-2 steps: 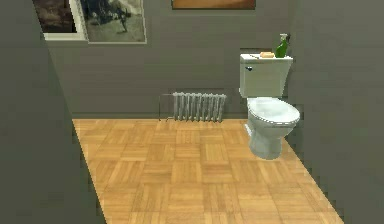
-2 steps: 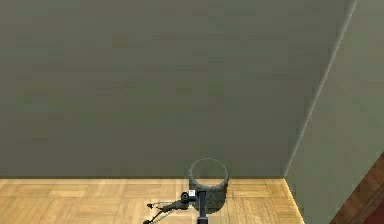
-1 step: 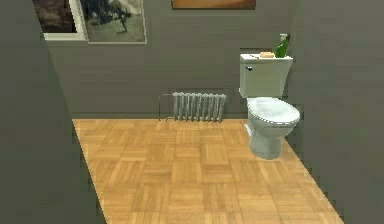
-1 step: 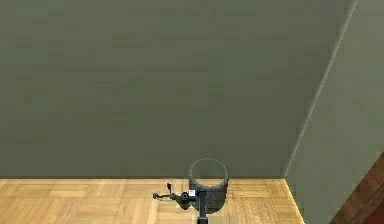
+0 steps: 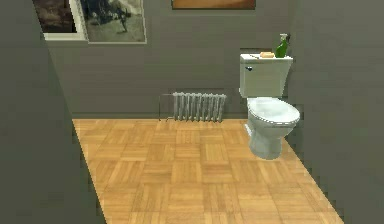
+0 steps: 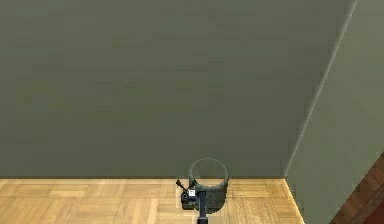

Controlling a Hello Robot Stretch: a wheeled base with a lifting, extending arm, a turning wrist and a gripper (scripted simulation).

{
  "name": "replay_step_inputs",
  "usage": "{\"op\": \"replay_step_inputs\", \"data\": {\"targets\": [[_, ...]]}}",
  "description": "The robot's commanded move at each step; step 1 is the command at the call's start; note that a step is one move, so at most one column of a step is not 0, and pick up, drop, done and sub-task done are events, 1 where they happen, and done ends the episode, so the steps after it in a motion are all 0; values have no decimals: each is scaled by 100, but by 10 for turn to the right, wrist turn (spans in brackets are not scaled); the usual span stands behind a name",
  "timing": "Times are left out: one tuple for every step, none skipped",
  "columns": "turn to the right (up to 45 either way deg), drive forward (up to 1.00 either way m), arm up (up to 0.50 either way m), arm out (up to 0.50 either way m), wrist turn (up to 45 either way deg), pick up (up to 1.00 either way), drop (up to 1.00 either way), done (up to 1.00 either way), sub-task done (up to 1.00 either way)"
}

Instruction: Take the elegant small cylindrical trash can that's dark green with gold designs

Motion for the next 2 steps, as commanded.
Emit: {"op": "replay_step_inputs", "data": {"targets": [[0,0,0,0,330,0,0,0,0],[0,0,-30,0,0,0,0,0,0]]}}
